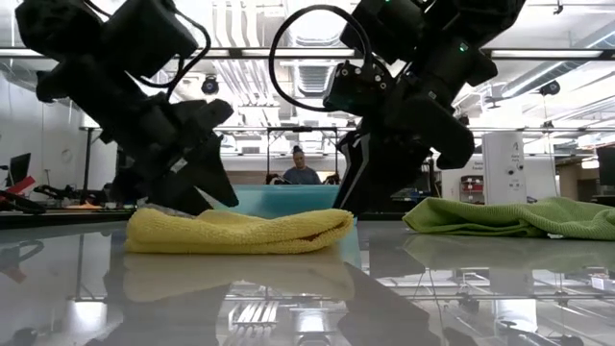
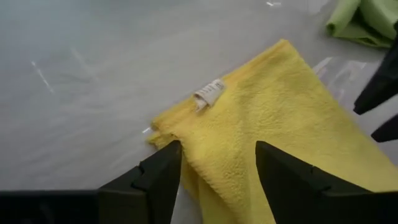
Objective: Fold microfiber towels
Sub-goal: Fold the yellow microfiber cloth
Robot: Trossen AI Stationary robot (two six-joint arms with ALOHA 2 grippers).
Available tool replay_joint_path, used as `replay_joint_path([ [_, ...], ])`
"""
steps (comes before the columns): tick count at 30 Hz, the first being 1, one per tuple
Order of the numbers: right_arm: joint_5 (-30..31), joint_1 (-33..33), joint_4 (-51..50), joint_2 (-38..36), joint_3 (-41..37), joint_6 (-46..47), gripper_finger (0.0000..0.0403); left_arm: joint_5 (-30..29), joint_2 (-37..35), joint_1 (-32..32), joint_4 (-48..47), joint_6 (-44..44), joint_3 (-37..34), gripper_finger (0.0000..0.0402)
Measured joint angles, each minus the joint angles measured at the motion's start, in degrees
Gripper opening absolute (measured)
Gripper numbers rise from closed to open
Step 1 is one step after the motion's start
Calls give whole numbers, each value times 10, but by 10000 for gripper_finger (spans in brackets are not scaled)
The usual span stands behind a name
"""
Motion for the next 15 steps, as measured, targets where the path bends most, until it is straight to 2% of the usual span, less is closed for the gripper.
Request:
replay_joint_path([
  [3,0,0,1,0,0,-1,128,0,0,0,0,20,4,184],
  [5,0,0,2,0,0,-1,128,1,0,0,3,32,8,163],
  [8,0,0,2,0,0,1,128,14,0,0,4,39,10,104],
  [11,0,0,5,0,0,1,128,9,0,-2,5,63,10,26],
  [15,0,0,7,0,0,1,128,2,-21,-5,6,130,22,6],
])
